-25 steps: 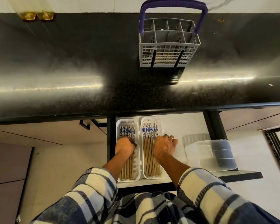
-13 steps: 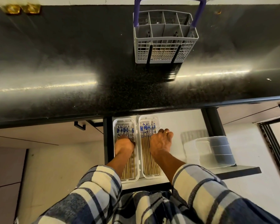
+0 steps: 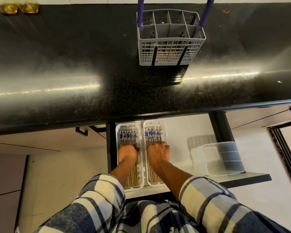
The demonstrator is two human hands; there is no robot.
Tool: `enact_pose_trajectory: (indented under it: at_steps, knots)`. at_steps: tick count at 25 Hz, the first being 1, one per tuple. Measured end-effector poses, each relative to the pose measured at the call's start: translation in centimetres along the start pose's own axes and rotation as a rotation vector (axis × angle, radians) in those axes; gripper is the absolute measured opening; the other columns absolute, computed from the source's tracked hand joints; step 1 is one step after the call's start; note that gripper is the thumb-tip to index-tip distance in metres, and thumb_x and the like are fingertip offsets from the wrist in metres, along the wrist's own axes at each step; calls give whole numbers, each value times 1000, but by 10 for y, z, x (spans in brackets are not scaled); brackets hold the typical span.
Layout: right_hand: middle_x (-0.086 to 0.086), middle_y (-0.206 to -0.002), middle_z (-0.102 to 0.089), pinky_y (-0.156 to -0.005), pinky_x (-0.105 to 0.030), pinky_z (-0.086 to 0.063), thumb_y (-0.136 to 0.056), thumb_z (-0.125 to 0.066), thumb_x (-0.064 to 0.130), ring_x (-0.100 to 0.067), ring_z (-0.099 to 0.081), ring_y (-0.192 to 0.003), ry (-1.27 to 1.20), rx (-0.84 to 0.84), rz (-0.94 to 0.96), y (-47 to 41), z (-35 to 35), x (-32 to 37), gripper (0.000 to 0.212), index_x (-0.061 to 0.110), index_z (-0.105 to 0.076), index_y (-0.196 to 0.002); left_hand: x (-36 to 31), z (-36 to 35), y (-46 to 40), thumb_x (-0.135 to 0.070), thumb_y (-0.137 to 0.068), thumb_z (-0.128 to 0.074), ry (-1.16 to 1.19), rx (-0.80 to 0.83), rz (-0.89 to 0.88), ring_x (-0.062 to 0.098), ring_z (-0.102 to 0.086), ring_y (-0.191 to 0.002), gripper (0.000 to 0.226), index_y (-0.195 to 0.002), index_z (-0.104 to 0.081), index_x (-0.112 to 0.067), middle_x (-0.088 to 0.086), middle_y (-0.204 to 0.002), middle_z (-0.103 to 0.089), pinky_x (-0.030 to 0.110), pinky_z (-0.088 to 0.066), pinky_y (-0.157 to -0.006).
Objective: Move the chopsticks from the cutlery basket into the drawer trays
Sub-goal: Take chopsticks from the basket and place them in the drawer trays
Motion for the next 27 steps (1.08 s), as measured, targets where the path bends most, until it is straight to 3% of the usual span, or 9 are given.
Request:
enact_pose_trajectory:
  at_steps: [3,8,14,18,22,27]
  knots:
    - [-10,-97,-69,-74,-33,-56,-94,-58,13,-23,-67,-90,-188,28,-55,0,-1,0,15,7,-66,-105,3,5,1,-18,-99,-48,-28,-9,-7,26,-67,-94,21,-113,-59,-6,14,-106,-66,32,-54,-74]
    - [-8,-101,-69,-76,-33,-56,-97,-53,13,-22,-68,-91,-377,27,-102,0,-3,-5,16,9,-66,-106,6,7,3,-19,-100,-47,-45,-28,-11,26,-67,-95,22,-114,-56,-6,14,-108,-65,31,-52,-71]
    - [-8,-102,-71,-76,-35,-55,-98,-49,13,-25,-69,-93,-409,17,-112,3,-4,-4,19,9,-64,-109,4,11,8,-16,-100,-47,-42,-29,-16,24,-66,-94,20,-115,-55,-6,13,-109,-64,27,-47,-65]
    - [-7,-101,-71,-76,-34,-55,-99,-49,14,-24,-69,-92,-431,8,-118,4,-4,-5,19,9,-64,-109,3,13,13,-17,-101,-47,-52,-53,-21,17,-55,-78,19,-115,-55,-7,11,-107,-64,24,-43,-63]
    - [-7,-101,-71,-75,-33,-55,-98,-51,14,-23,-69,-91,-444,5,-115,6,-4,-7,18,10,-65,-108,5,13,15,-17,-100,-49,-34,-47,-14,17,-54,-78,18,-113,-57,-8,10,-106,-65,25,-44,-64]
    - [-7,-102,-71,-74,-32,-53,-98,-51,16,-23,-69,-92,-441,8,-105,9,-4,-7,19,10,-66,-107,8,14,19,-15,-100,-47,11,-60,-13,8,-50,-62,16,-112,-56,-9,4,-88,-55,22,-43,-56]
Point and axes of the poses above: each hand's wrist, its own y-axis away from the middle knuckle, its own z-axis out of the back of the hand, x = y × z, the point moved 3 cm from there along -y, towards the middle knuckle
